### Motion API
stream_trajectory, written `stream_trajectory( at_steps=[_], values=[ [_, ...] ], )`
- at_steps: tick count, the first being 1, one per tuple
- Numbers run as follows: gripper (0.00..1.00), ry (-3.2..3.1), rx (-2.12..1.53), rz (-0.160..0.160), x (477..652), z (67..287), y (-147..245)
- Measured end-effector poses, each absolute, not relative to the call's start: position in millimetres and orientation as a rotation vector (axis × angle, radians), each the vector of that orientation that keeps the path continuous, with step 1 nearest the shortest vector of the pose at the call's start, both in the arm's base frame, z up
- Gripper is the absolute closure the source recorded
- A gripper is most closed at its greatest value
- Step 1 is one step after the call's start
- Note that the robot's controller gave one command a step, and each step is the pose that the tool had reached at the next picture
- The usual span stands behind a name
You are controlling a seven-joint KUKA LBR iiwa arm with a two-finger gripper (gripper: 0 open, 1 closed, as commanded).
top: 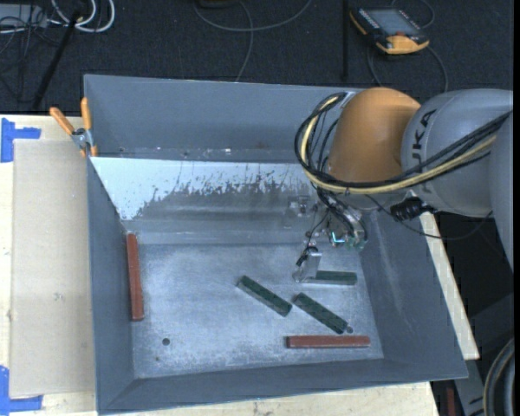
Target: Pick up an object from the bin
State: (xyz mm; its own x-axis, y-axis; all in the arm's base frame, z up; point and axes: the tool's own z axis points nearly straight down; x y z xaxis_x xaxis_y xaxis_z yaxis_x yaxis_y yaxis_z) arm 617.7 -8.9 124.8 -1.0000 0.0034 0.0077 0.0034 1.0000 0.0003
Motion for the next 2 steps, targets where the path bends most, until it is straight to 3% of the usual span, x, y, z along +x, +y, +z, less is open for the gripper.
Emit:
stream_trajectory(
  at_steps=[1, 2],
  values=[
    [0.0, -3.131, 0.029, -0.006, 556.7, 65.7, 59.3],
    [1.0, -3.141, 0.021, -0.001, 560.9, 69.8, 55.4]
  ],
)
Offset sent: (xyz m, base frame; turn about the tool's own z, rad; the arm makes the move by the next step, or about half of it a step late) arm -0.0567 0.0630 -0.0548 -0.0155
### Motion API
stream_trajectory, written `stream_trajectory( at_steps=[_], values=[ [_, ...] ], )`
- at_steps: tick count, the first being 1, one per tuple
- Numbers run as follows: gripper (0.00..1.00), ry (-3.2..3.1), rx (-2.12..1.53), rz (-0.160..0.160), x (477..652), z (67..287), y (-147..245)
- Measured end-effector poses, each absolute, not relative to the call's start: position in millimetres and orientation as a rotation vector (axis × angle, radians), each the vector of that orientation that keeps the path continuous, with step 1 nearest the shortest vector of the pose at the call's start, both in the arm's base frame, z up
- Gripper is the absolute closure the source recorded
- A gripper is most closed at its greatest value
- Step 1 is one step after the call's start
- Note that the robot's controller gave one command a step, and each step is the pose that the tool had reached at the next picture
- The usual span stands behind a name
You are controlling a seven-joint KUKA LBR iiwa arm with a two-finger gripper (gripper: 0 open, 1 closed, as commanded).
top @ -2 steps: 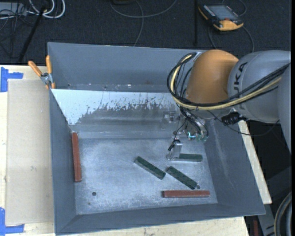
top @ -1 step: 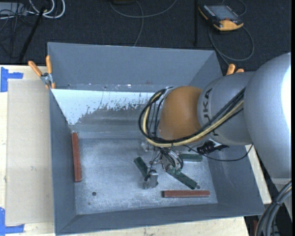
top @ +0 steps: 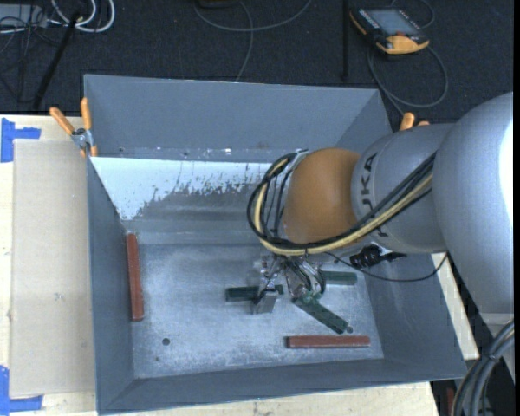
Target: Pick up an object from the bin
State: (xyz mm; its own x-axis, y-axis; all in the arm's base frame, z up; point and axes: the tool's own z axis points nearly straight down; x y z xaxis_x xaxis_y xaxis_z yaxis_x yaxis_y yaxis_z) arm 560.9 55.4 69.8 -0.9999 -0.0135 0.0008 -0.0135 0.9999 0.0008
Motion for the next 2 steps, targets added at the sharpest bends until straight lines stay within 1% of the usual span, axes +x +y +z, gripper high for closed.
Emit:
stream_trajectory(
  at_steps=[1, 2],
  values=[
    [1.0, -3.146, 0.136, 0.0, 550.7, 207, 58],
    [1.0, -3.134, 0.328, -0.001, 551.5, 306, 80]
  ],
)
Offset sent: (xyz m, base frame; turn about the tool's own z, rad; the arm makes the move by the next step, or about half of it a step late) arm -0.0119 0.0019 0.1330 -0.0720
